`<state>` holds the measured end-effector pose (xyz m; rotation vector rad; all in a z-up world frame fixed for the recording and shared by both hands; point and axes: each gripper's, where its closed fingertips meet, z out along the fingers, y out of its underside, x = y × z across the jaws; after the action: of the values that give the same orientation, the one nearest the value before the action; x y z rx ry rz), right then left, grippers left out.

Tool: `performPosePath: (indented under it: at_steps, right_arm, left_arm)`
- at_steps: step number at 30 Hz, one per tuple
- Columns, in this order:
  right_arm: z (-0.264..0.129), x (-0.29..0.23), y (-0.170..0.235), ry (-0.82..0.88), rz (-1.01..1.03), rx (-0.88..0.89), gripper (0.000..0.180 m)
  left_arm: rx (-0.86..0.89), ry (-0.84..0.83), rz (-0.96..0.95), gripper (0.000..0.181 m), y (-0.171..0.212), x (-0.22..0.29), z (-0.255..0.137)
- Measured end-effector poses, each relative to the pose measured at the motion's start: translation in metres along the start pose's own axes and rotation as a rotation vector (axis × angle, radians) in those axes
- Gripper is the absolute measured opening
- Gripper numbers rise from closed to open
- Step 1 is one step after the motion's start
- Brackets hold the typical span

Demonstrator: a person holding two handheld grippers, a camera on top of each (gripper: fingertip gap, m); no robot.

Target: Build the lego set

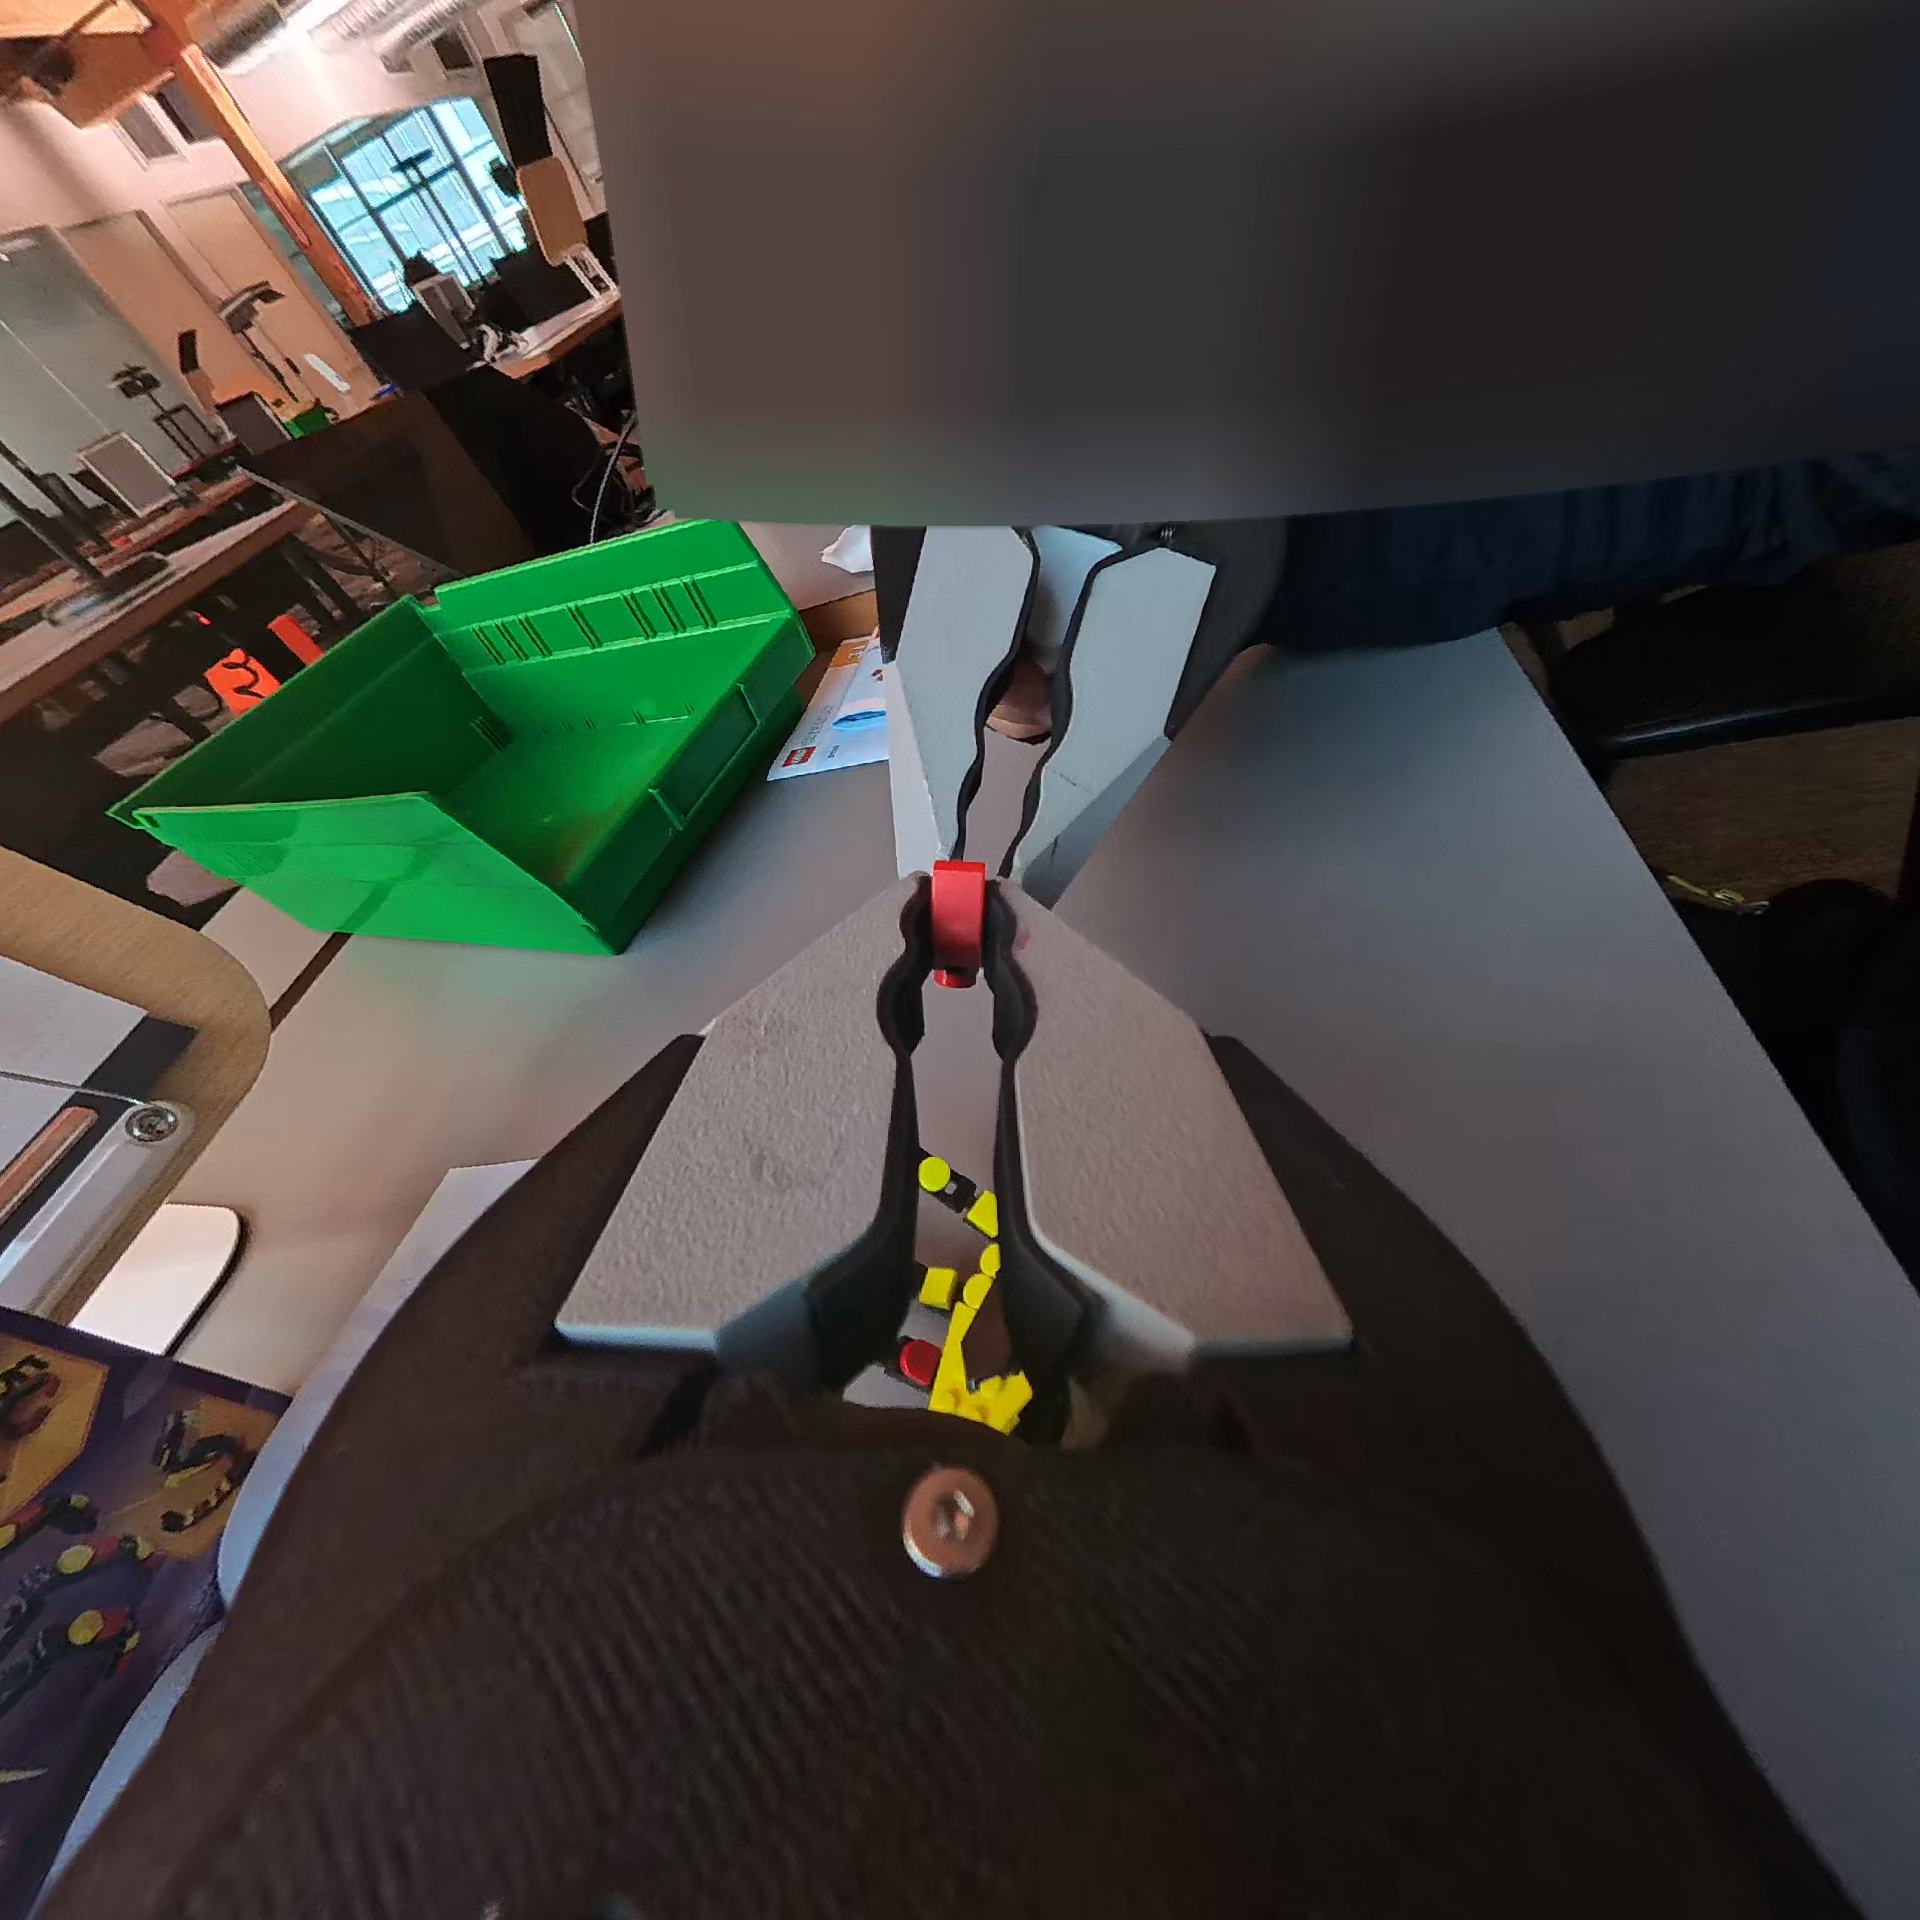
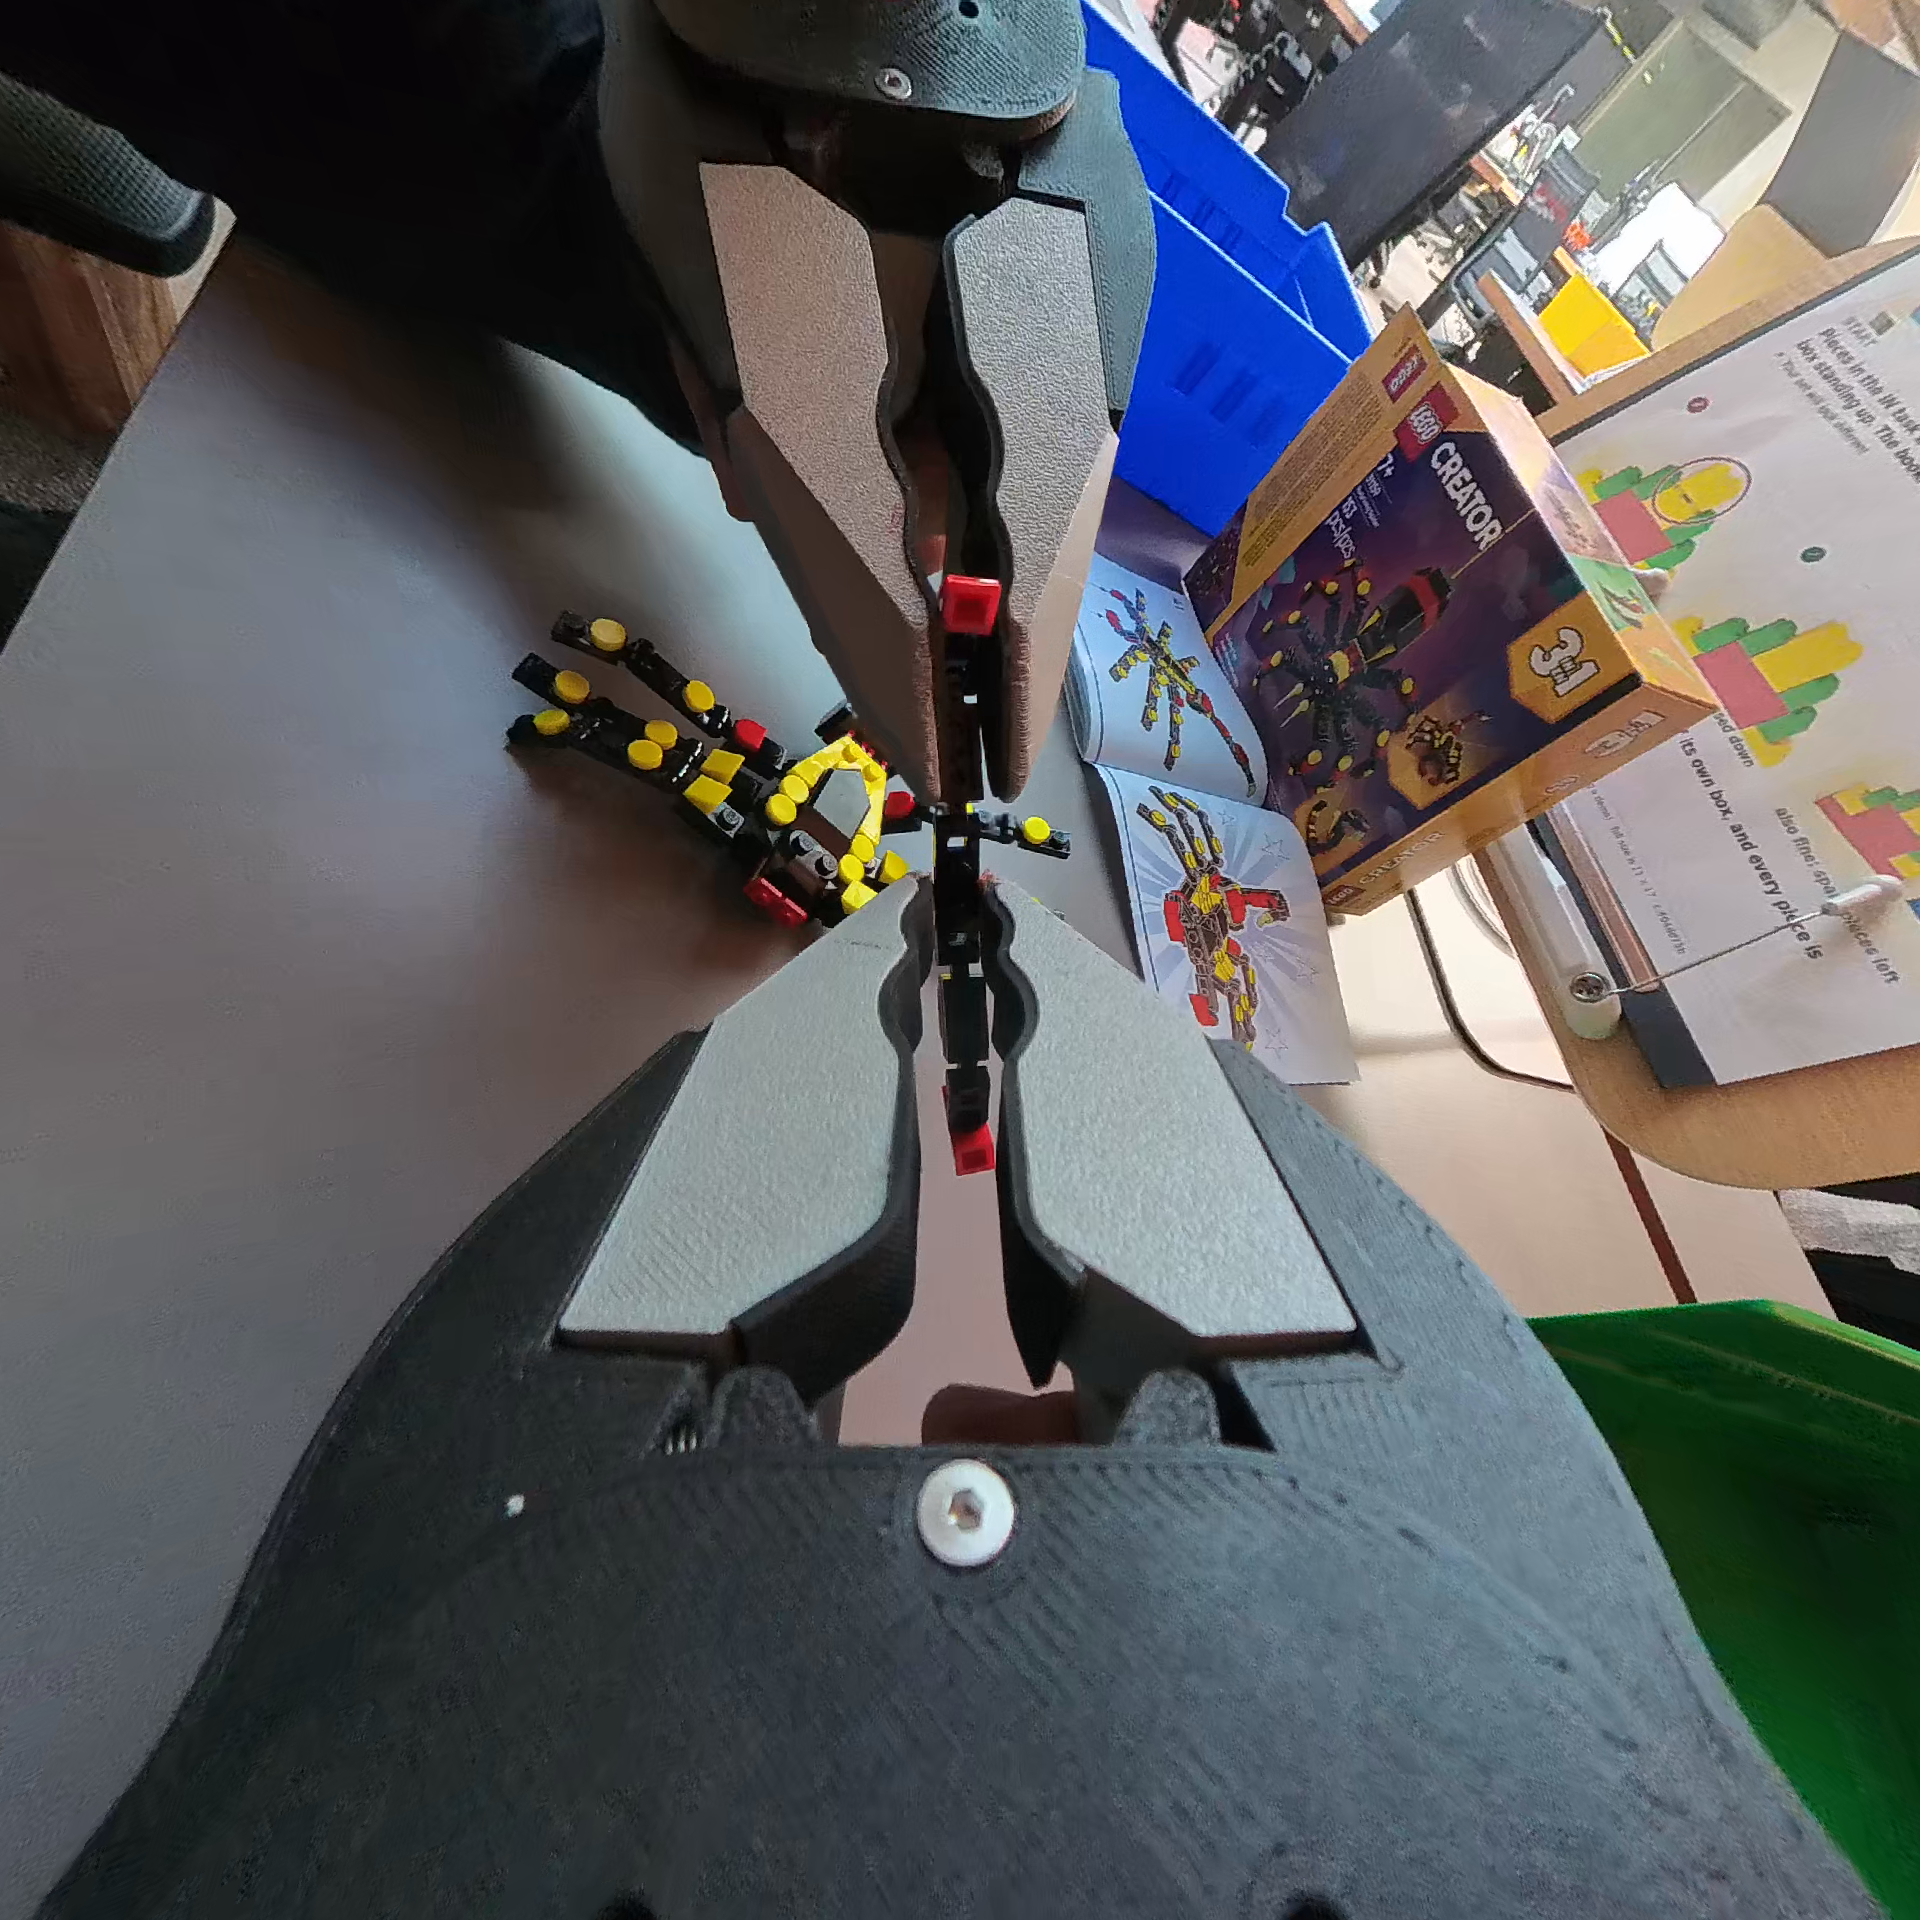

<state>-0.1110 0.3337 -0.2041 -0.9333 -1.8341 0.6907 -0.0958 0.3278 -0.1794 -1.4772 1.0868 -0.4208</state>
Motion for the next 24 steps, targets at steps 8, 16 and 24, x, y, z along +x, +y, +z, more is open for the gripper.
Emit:
performPosePath:
  at_steps: [8,16,24]
  right_arm:
    - [-0.001,-0.001,-0.001,-0.011,0.011,0.01,0.004]
    - [0.0,0.001,0.001,0.007,0.003,-0.003,0.004]
    - [0.0,-0.002,0.028,-0.015,-0.051,-0.109,0.004]
  left_arm:
    - [-0.004,0.0,0.013,0.005,0.001,0.001,0.0]
    - [-0.038,-0.024,0.003,0.007,0.005,-0.004,-0.002]
    - [-0.432,0.003,0.088,0.032,0.056,-0.014,-0.057]
